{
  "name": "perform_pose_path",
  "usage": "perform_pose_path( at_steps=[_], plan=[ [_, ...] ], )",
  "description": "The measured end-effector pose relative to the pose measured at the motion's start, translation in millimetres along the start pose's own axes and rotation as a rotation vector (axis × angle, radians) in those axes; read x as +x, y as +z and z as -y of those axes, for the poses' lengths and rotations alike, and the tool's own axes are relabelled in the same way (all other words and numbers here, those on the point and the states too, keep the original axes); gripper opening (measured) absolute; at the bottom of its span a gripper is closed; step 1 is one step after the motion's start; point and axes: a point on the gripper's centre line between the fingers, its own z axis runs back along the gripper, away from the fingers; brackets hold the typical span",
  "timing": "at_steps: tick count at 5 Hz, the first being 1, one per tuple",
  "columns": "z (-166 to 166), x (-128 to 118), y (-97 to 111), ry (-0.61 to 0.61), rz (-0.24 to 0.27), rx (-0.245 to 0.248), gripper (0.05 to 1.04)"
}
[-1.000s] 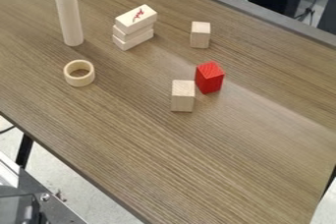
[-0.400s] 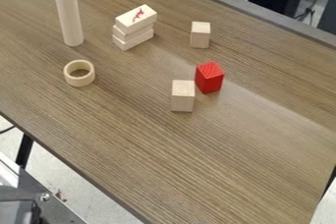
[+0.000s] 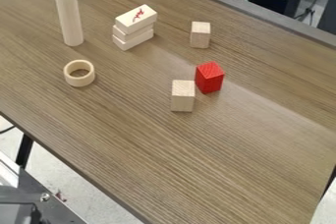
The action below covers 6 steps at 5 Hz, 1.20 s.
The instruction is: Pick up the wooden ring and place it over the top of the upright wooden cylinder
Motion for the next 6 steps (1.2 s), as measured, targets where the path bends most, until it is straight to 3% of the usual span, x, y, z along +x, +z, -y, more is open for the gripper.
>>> perform_pose_path(
  at_steps=[1, 2, 3, 5, 6],
  plan=[
    [4, -16, -30, 0.017, 0.004, -0.022, 1.000],
    [3, -24, -50, 0.019, 0.016, -0.008, 1.000],
    [-3, -27, -68, 0.050, 0.020, 0.012, 1.000],
    [-23, -32, -93, 0.094, -0.016, 0.105, 1.000],
    [-23, -32, -106, 0.105, -0.028, 0.097, 1.000]
  ],
)
